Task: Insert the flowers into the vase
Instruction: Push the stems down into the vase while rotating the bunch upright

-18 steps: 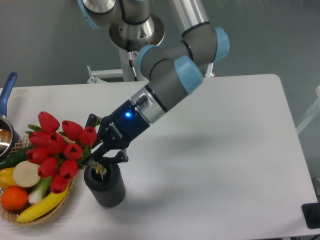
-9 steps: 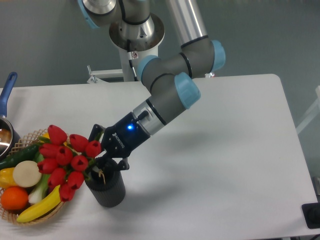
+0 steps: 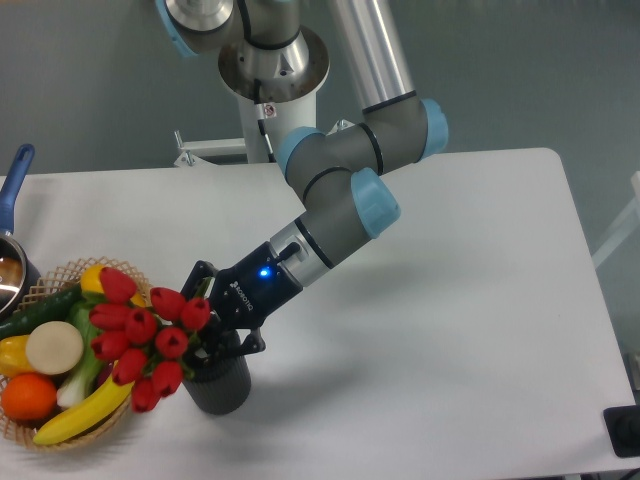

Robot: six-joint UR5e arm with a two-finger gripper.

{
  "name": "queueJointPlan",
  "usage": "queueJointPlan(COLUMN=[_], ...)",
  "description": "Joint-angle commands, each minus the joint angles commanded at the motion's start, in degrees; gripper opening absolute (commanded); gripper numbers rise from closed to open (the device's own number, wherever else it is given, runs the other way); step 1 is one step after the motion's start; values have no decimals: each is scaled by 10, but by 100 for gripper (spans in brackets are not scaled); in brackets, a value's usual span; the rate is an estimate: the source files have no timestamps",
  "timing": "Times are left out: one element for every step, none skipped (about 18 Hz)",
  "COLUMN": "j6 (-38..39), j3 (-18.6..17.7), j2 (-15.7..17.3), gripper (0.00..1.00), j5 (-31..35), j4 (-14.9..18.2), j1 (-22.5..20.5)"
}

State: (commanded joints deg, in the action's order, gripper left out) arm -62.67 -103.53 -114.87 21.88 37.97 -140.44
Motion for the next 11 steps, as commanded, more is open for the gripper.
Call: queueJointPlan(j6=[0,0,0,0,1,2,2,2,2,2,3], j3=[-3,-8,-17,-26,-34,-42,-51,-61,-70,-78,-84], j2=[1,5,14,25,35,44,54,65,77,88,97], gripper=[92,95,98,99,99,100,100,100,100,100,100], j5=[0,0,0,0,1,1,2,2,2,3,19], j4=[0,0,0,0,1,1,2,2,2,3,3], j1=[-2,-4,-9,-14,-18,-25,-31,-35,-40,-47,-48])
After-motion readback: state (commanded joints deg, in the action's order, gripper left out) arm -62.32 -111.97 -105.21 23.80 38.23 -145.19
